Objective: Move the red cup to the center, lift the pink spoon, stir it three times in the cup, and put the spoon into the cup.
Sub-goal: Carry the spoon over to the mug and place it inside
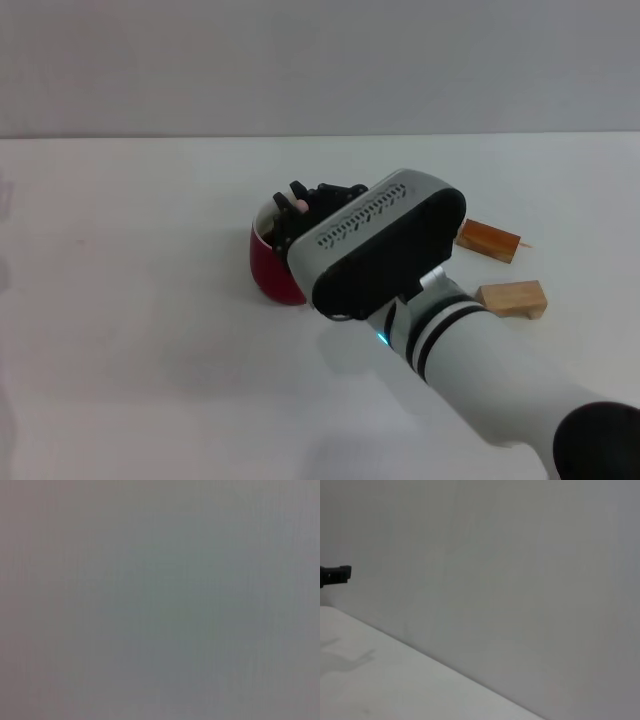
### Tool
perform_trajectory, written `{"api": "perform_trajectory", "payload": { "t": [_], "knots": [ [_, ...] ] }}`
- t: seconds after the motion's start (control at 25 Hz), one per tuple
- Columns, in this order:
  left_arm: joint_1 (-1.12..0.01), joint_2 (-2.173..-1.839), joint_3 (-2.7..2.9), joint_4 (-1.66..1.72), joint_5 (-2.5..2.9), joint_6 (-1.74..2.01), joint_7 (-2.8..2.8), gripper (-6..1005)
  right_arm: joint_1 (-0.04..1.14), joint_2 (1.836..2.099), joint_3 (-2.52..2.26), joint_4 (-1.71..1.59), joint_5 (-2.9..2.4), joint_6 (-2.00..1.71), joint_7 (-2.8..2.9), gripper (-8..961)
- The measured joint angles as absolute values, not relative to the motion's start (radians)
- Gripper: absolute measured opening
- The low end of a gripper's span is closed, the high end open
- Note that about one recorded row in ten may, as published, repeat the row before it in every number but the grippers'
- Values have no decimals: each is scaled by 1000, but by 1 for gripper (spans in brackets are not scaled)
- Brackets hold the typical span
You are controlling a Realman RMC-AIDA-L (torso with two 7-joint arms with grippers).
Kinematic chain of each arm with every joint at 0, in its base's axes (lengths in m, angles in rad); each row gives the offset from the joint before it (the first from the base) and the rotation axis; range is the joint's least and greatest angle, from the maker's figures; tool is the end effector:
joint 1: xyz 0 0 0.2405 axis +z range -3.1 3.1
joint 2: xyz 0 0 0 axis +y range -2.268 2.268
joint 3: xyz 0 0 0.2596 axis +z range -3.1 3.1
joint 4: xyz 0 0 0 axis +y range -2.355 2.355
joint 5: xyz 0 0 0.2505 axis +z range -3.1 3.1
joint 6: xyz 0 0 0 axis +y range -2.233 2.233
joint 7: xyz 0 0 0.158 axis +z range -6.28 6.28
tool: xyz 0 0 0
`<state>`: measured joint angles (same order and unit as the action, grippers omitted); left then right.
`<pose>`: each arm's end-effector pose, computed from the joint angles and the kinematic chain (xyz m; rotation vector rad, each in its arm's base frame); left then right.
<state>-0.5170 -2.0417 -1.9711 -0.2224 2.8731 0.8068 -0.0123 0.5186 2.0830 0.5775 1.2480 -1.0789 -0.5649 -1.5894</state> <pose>-0.4147 0.4200 0.0642 -1.1757 -0.7127 -0.4640 0.0833 0.3404 -0.1862 -2.1516 0.3663 0.4075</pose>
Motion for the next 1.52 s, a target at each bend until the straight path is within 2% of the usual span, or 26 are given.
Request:
{"api": "perform_trajectory", "payload": {
  "t": [0.36,0.92,1.52],
  "knots": [
    [-521,-2044,-1971,-222,2871,809,-12,844,541,2083,625,1215,-1078,-567,-1586,143],
    [-522,-2045,-1971,-222,2873,810,-12,843,477,2077,570,1282,-1078,-564,-1593,153],
    [-521,-2045,-1971,-223,2873,813,-12,843,569,2086,623,1178,-1078,-485,-1583,165]
  ]
}}
